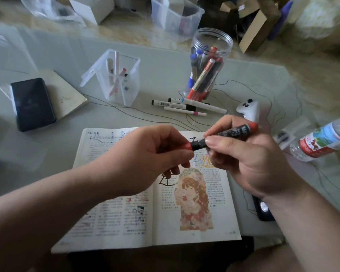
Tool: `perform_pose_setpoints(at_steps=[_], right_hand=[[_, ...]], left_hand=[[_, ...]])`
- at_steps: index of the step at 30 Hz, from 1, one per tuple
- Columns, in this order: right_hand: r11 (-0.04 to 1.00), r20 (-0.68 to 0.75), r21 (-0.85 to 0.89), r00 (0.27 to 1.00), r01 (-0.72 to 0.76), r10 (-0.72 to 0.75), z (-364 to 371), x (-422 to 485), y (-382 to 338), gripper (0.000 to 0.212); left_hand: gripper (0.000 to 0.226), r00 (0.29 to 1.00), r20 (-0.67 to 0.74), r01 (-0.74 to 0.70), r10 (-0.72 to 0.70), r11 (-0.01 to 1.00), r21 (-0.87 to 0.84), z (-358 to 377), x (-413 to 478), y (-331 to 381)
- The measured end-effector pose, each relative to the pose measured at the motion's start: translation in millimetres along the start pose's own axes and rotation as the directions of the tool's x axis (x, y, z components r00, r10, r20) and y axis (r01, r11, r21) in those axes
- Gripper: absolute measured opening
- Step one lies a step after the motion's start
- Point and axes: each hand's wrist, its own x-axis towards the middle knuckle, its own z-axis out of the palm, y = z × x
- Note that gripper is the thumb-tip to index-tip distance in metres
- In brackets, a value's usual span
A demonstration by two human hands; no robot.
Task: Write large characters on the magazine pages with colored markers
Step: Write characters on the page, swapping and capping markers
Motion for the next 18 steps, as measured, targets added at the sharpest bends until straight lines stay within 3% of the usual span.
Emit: perform_pose_setpoints(at_steps=[3,7,12,18], right_hand=[[1.000,0.057,-0.006,0.998,-0.005,0.005,4.4,-0.7,-1.8,0.006],[0.998,0.068,0.062,0.997,-0.022,0.018,14.2,1.6,-2.9,0.016],[0.986,0.008,0.167,1.000,-0.025,0.024,31.2,1.4,6.5,0.010],[0.974,0.016,0.216,0.998,-0.068,0.066,33.4,1.0,8.4,0.007]], left_hand=[[0.024,0.999,0.032,0.008,-0.007,0.998,-0.059,-5.7,-2.9,1.1],[0.019,1.000,0.008,-0.017,0.019,0.993,-0.120,-9.6,-6.4,-4.9],[0.010,0.964,-0.182,-0.162,0.193,0.972,0.171,-7.3,-11.3,-10.3],[0.006,0.920,-0.199,-0.252,0.336,0.900,0.357,-6.9,-12.3,-11.2]])
